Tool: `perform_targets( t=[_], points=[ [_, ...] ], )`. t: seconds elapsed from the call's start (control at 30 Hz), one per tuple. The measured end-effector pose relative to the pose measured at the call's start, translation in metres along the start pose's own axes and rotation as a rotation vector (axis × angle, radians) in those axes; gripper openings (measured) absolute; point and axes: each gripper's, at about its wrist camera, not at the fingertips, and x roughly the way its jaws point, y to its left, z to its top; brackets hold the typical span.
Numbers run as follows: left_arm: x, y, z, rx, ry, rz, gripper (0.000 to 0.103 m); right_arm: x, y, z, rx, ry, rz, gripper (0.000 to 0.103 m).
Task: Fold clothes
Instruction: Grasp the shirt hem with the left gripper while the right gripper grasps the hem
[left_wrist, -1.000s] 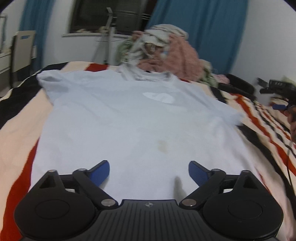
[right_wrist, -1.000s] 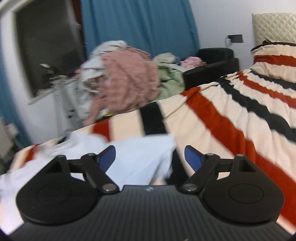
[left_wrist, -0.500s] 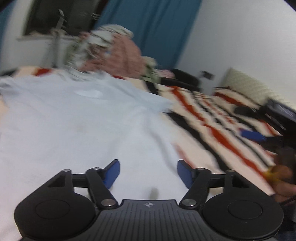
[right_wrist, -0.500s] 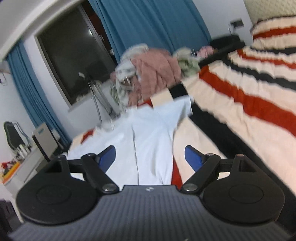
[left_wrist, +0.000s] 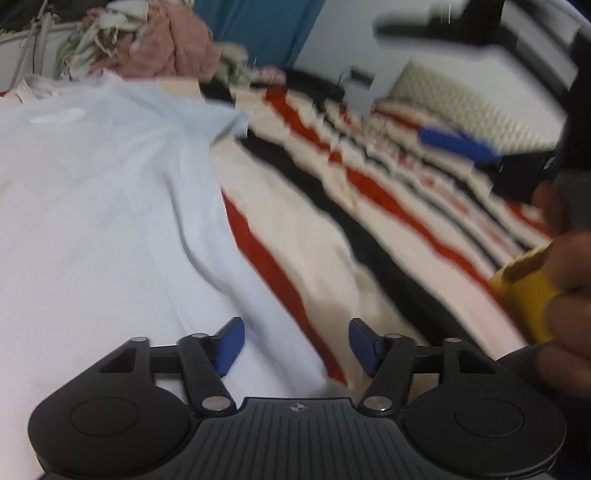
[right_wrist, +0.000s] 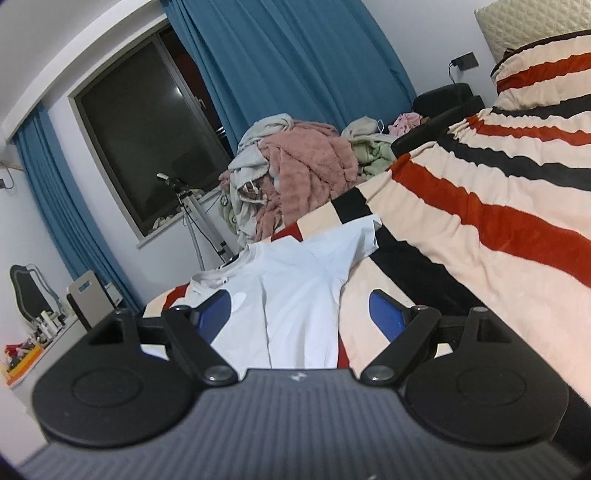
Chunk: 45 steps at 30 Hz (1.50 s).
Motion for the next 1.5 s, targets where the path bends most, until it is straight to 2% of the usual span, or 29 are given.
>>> perform_targets(
  t=[0.03, 0.07, 0.13, 0.23, 0.27, 0.33, 0.4, 0.47, 0.5, 0.53, 0.6, 0.67, 0.73, 0.8, 0.87, 1.03, 1.07, 1.1, 1.13, 1.2, 1.27, 1.3, 1.4, 1.47, 1.5],
  points=[
    [0.007, 0.0, 0.001, -0.003, 0.029, -0.02, 0.003, 0.001, 0.0, -0.001, -0.002, 0.004, 0.001, 0.084],
    [0.01, -0.001, 0.002, -0.016, 0.045, -0.044, 0.0, 0.001, 0.0, -0.001, -0.005, 0.002, -0.002, 0.084],
    [0.008, -0.007, 0.007, -0.031, 0.032, -0.064, 0.0, -0.001, 0.002, -0.001, -0.03, -0.013, -0.021, 0.084],
    [0.007, -0.013, 0.014, -0.081, 0.013, -0.166, 0.0, -0.003, 0.009, -0.003, -0.097, -0.038, -0.037, 0.085],
    [0.008, -0.015, 0.014, -0.097, 0.013, -0.179, 0.0, -0.003, 0.011, -0.003, -0.122, -0.04, -0.041, 0.084],
    [0.014, -0.014, 0.011, -0.086, 0.004, -0.152, 0.0, -0.005, 0.013, -0.004, -0.151, -0.055, -0.056, 0.084],
    [0.013, -0.011, 0.01, -0.072, -0.016, -0.13, 0.001, -0.002, 0.011, -0.004, -0.137, -0.032, -0.046, 0.084],
    [0.002, -0.01, 0.011, -0.063, -0.038, -0.114, 0.01, 0.0, 0.01, -0.004, -0.126, -0.017, -0.041, 0.084],
    [-0.007, -0.009, 0.012, -0.044, -0.053, -0.096, 0.02, -0.001, 0.009, -0.003, -0.121, -0.02, -0.042, 0.084],
    [-0.018, -0.009, 0.013, -0.016, -0.07, -0.073, 0.037, -0.002, 0.008, -0.003, -0.116, -0.023, -0.042, 0.084],
    [-0.039, -0.008, 0.014, 0.041, -0.101, -0.018, 0.055, 0.0, 0.007, -0.003, -0.106, -0.018, -0.042, 0.084],
    [-0.06, -0.003, 0.015, 0.085, -0.106, 0.061, 0.063, 0.006, 0.004, -0.004, -0.09, 0.015, -0.036, 0.084],
    [-0.082, 0.014, 0.014, 0.072, -0.086, 0.134, 0.074, 0.019, -0.004, -0.005, -0.03, 0.097, -0.008, 0.084],
    [-0.107, 0.042, 0.009, 0.001, -0.058, 0.205, 0.077, 0.035, -0.015, -0.007, 0.047, 0.195, -0.013, 0.084],
    [-0.134, 0.076, 0.002, -0.12, -0.042, 0.282, 0.077, 0.052, -0.027, -0.012, 0.125, 0.299, -0.036, 0.084],
    [-0.202, 0.165, -0.015, -0.449, -0.007, 0.473, 0.079, 0.078, -0.036, -0.028, 0.234, 0.436, -0.01, 0.084],
    [-0.216, 0.183, -0.018, -0.515, 0.0, 0.511, 0.079, 0.082, -0.035, -0.032, 0.239, 0.463, -0.003, 0.079],
    [-0.224, 0.196, -0.023, -0.567, 0.008, 0.516, 0.08, 0.087, -0.034, -0.035, 0.243, 0.489, 0.004, 0.072],
    [-0.228, 0.207, -0.028, -0.61, 0.018, 0.501, 0.08, 0.092, -0.032, -0.039, 0.241, 0.529, -0.004, 0.07],
    [-0.231, 0.226, -0.038, -0.704, 0.038, 0.461, 0.08, 0.1, -0.032, -0.045, 0.249, 0.603, -0.031, 0.059],
    [-0.225, 0.238, -0.044, -0.783, 0.051, 0.413, 0.078, 0.1, -0.032, -0.046, 0.26, 0.636, -0.086, 0.059],
    [-0.224, 0.242, -0.044, -0.798, 0.049, 0.398, 0.078, 0.099, -0.032, -0.046, 0.266, 0.646, -0.112, 0.058],
    [-0.221, 0.245, -0.042, -0.801, 0.038, 0.321, 0.076, 0.092, -0.028, -0.048, 0.291, 0.697, -0.121, 0.058],
    [-0.215, 0.244, -0.041, -0.796, 0.052, 0.251, 0.069, 0.088, -0.018, -0.051, 0.237, 0.723, -0.137, 0.054],
    [-0.213, 0.243, -0.04, -0.789, 0.065, 0.24, 0.066, 0.085, -0.012, -0.053, 0.204, 0.73, -0.169, 0.052]
  ],
)
